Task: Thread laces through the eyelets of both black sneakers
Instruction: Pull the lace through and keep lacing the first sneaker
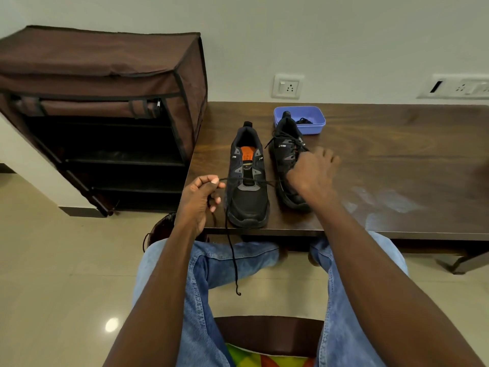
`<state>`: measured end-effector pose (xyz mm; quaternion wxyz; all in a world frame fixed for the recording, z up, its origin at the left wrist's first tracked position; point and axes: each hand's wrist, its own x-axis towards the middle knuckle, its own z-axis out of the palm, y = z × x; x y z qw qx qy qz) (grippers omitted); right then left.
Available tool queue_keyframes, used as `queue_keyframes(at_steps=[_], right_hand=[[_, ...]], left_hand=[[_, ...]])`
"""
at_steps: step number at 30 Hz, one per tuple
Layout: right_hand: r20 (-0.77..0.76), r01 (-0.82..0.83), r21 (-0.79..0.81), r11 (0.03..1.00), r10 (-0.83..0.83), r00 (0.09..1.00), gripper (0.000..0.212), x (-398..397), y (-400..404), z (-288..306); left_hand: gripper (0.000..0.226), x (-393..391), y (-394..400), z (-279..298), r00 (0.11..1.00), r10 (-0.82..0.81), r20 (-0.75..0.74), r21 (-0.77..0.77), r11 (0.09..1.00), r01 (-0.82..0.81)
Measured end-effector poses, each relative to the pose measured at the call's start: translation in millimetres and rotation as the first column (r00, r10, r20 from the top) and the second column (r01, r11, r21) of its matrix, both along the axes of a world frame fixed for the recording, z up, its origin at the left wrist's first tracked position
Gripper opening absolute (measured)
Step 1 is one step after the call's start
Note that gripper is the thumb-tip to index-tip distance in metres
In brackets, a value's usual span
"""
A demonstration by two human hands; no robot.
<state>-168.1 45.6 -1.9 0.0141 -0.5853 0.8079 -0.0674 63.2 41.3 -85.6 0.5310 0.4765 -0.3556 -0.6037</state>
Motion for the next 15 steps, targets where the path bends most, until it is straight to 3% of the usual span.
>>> queue_keyframes(at_steps=[1,3,4,6,8,10,13,15], right_hand=[[0.032,-0.109,-0.020,0.994,0.110,0.993,0.034,6,0,-2],[0.355,-0.301,-0.009,0.954,0.284,0.891,0.042,26,0,-3],[0.522,-0.370,0.024,0.929,0.304,0.797,0.044,36,0,-6],[0.659,-0.463,0.080,0.883,0.302,0.689,0.031,53,2,-12],[0.670,-0.432,0.087,0.898,0.268,0.692,0.004,59,1,-20],[0.623,-0.306,0.094,0.947,0.184,0.760,0.019,57,1,-19],[0.366,-0.105,0.034,0.994,0.085,0.927,0.016,45,2,-13],[0.251,-0.048,0.016,0.999,0.042,0.967,0.023,38,5,-11]], left_hand=[[0.002,-3,1,0,1.000,-0.027,0.001,-0.013,1.000,0.027],[0.006,-8,3,1,0.996,-0.093,0.016,-0.034,0.995,0.093],[0.008,-10,5,1,0.992,-0.121,0.029,-0.040,0.992,0.122],[0.009,-11,6,1,0.987,-0.152,0.044,-0.045,0.987,0.154],[0.009,-9,5,1,0.988,-0.146,0.048,-0.042,0.988,0.148],[0.008,-4,3,0,0.990,-0.131,0.047,-0.028,0.991,0.133],[0.005,-1,0,-1,0.991,-0.124,0.043,-0.006,0.992,0.124],[0.008,-1,-1,-1,0.989,-0.141,0.032,-0.005,0.990,0.141]])
